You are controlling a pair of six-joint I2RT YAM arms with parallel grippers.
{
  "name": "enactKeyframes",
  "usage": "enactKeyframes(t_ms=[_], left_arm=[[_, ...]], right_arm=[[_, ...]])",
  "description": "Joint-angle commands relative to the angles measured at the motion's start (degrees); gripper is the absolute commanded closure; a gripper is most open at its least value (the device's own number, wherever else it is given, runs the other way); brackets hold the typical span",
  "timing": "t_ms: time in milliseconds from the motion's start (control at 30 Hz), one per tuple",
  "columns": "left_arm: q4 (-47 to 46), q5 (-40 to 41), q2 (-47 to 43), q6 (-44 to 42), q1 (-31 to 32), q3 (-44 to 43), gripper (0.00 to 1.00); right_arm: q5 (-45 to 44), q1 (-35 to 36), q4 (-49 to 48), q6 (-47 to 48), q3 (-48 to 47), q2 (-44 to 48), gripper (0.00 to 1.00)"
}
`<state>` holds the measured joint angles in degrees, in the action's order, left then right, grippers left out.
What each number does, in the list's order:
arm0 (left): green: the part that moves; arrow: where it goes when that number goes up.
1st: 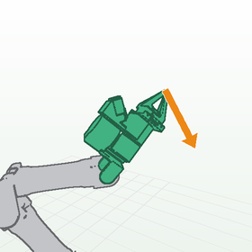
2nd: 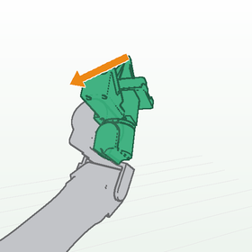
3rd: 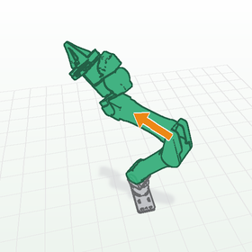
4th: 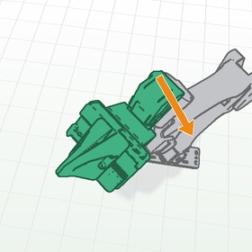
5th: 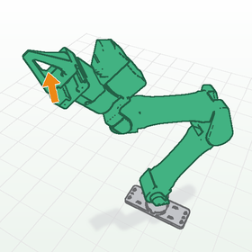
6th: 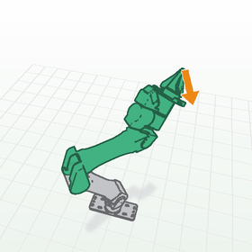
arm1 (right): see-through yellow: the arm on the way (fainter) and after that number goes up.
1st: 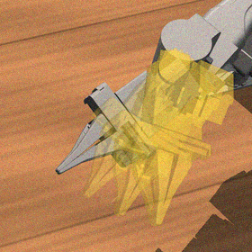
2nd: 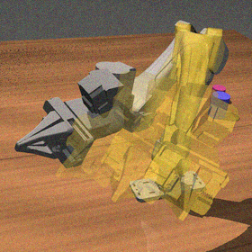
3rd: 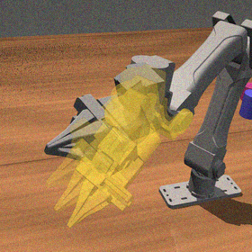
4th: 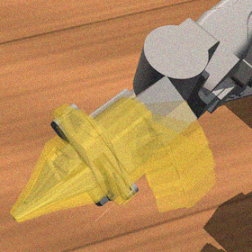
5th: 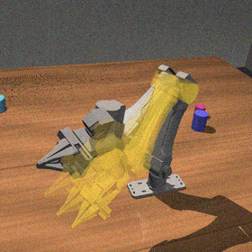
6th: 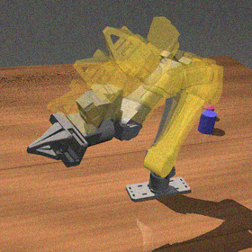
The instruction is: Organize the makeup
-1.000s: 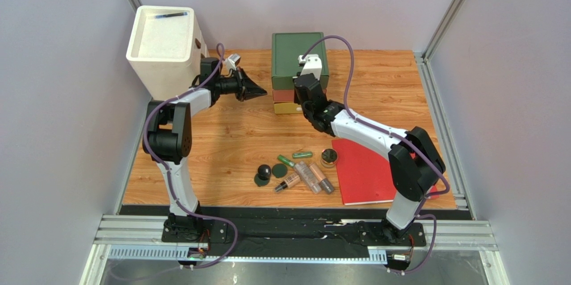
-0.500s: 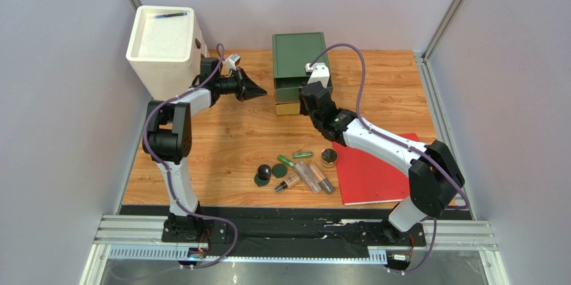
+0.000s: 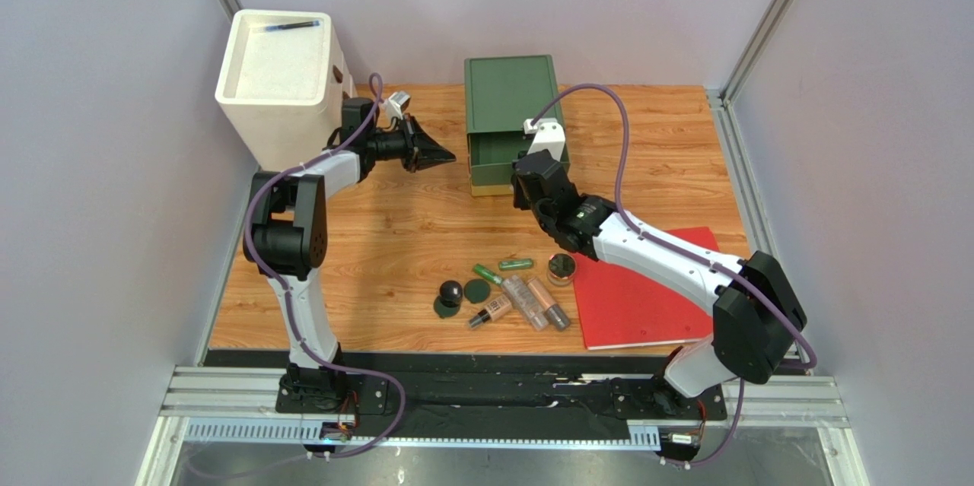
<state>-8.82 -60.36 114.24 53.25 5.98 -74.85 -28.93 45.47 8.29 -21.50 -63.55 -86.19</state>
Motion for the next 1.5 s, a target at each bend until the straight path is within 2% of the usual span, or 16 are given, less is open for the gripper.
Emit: enactKeyframes(t_ms=[0, 33, 67, 100, 167, 267, 467, 533, 667, 900, 1200, 1467], left_arm=[[-2.08, -0.55, -0.33, -0.17, 0.35, -0.39, 1.0], [-2.17, -0.46, -0.42, -0.17, 0.35, -0.39, 0.97], [-2.43, -0.55, -0.59, -0.17, 0.35, -0.3, 0.95], [-2.52, -0.55, -0.94, -0.17, 0.35, -0.21, 0.93], [-2.61, -0.46, -1.47, -0.43, 0.35, -0.12, 0.87], [-1.99, -0.46, -2.35, -0.96, 0.35, -0.21, 0.86], [-0.24, -0.73, -2.7, -2.27, 0.35, 0.14, 0.86], [0.29, -0.64, -2.88, -2.72, 0.35, 0.32, 0.85], [0.38, -0.64, -3.23, -3.59, 0.35, 1.63, 0.85], [0.47, -0.64, -3.32, -4.04, 0.35, 3.92, 0.85], [0.29, -0.64, -4.02, -4.56, 0.35, 6.38, 0.85], [1.0, -0.29, -4.99, -5.26, 0.35, 7.52, 0.85]], right_arm=[[0.36, 0.32, 2.34, -2.5, 0.36, 1.56, 1.0], [0.8, 0.32, 2.69, -2.41, 0.36, 1.55, 0.95], [1.32, 0.32, 2.87, -2.5, 0.01, 1.38, 0.76], [1.85, 0.32, 3.3, -2.41, -0.43, 1.29, 0.67], [1.95, 0.41, 6.02, -3.29, -1.49, 1.12, 0.53], [2.12, 0.41, 9.8, -3.2, -2.63, 1.9, 0.46], [7.72, 0.49, 19.02, -1.72, -2.02, 5.15, 0.43], [10.54, 0.49, 19.74, 0.12, 0.08, 7.17, 0.42], [21.86, 0.84, 19.39, 4.52, 5.71, 10.43, 0.39], [32.96, 2.51, 20.09, 9.72, 10.9, 9.21, 0.42], [35.25, 5.06, 21.76, 11.65, 7.13, -2.39, 0.53], [33.15, 6.2, 22.9, 11.13, 3.17, -9.6, 0.6]])
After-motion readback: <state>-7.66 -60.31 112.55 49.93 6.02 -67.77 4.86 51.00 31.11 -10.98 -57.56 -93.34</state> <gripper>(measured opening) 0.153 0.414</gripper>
